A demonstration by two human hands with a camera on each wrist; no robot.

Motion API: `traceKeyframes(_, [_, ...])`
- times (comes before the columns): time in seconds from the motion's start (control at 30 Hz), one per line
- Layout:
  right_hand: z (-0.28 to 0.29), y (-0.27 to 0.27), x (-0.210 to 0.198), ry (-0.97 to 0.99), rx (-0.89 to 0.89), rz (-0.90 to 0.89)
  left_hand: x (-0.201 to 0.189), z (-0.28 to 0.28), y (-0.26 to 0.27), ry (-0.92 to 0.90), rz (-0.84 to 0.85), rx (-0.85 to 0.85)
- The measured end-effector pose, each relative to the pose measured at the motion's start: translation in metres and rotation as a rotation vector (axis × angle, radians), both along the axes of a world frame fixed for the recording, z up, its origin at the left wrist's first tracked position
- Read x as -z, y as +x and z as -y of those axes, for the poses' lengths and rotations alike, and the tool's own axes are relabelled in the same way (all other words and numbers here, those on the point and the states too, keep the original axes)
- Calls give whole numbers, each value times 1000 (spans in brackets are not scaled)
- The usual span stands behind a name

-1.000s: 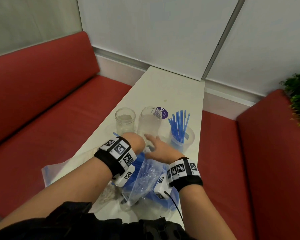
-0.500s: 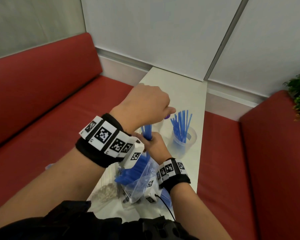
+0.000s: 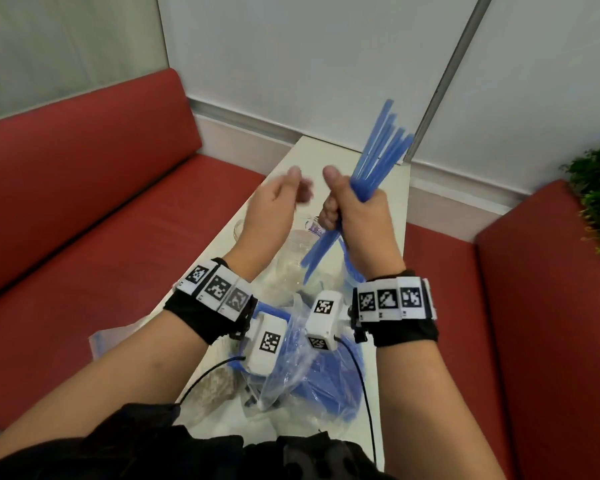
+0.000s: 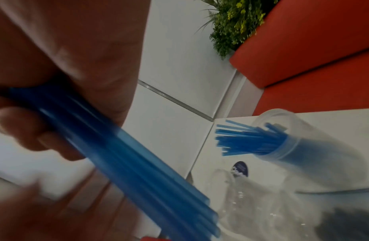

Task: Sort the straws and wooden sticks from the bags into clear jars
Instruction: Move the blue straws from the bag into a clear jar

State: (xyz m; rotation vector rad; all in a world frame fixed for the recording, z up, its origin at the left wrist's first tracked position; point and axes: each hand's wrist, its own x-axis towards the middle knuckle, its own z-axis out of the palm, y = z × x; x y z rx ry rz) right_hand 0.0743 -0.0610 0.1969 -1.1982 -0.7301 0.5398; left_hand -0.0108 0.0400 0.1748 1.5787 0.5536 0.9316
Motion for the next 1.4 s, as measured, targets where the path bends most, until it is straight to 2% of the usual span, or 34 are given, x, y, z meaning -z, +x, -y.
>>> traceKeyframes(0.07, [0,-2,-15,37,4,-3,24,-1,4,-415,-270,349])
traceKeyframes(0.13, [-1,-6,-22,53,19,1,45,3,7,-664,-335,581])
traceKeyframes(0.23, [1,-10,-19,31,59,53,59,12,9,-993,-198,650])
traceKeyframes(0.33, [5,-11,-14,7,65,99,62,17,8,-1185,-205,610])
traceKeyframes(0.53, [9,-3,-11,1,34,127,71,19,8,-1237,-319,606])
traceKeyframes(0.73, [11,3,-9,25,-48,21,79,18,6,-1372,-209,455])
traceKeyframes(0.83, [14,2,-3,-40,-68,33,78,19,8,-1353,-244,494])
traceKeyframes(0.97, [15,2,2,-71,-84,30,80,18,5,-1258,-323,647])
traceKeyframes(1.07, [15,4,2,-51,-64,25,81,18,2,-1275,-286,690])
traceKeyframes(1.13, [13,4,4,-52,-32,50,80,19,2,-1307,-172,634])
traceKeyframes(1.23, [10,1,7,-71,1,75,79,17,6,-1248,-41,507])
traceKeyframes(1.33, [14,3,8,-115,-60,93,82,11,9,-1159,-77,415])
traceKeyframes(1.4, [25,9,5,-234,-158,209,86,5,10,-1128,-133,367])
